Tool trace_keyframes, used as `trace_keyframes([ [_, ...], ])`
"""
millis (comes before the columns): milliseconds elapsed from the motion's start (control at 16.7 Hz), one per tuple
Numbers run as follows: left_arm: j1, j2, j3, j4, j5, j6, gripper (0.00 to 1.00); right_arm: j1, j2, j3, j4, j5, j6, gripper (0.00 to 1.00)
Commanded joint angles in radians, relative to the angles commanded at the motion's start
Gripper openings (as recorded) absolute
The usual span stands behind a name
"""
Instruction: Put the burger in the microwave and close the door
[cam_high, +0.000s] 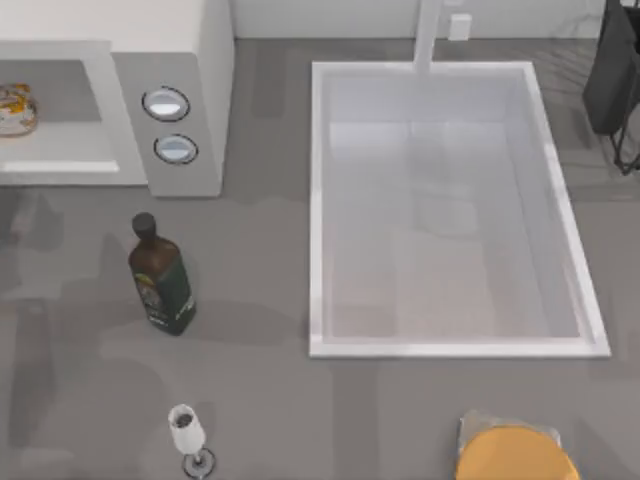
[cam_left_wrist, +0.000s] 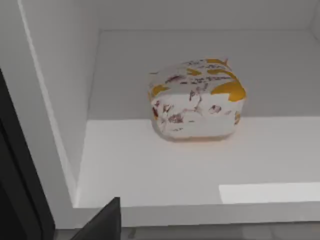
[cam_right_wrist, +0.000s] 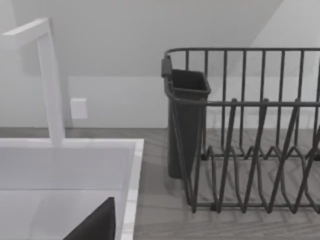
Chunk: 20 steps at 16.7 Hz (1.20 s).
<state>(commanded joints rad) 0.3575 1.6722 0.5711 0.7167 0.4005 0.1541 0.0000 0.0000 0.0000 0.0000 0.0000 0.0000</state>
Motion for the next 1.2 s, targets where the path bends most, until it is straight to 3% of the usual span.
trace_keyframes([
  [300, 0.104, -0.243, -0.260, 0.043, 0.076, 0.021, 1.00, 0.000, 0.000, 0.000, 0.000, 0.000, 0.000, 1.00],
  [780, 0.119, -0.283, -0.276, 0.036, 0.085, 0.021, 1.00, 0.000, 0.000, 0.000, 0.000, 0.000, 0.000, 1.00],
  [960, 0.117, -0.352, -0.215, -0.066, 0.083, 0.023, 1.00, 0.000, 0.000, 0.000, 0.000, 0.000, 0.000, 1.00],
  [1200, 0.118, -0.453, -0.141, -0.330, 0.078, 0.021, 1.00, 0.000, 0.000, 0.000, 0.000, 0.000, 0.000, 1.00],
])
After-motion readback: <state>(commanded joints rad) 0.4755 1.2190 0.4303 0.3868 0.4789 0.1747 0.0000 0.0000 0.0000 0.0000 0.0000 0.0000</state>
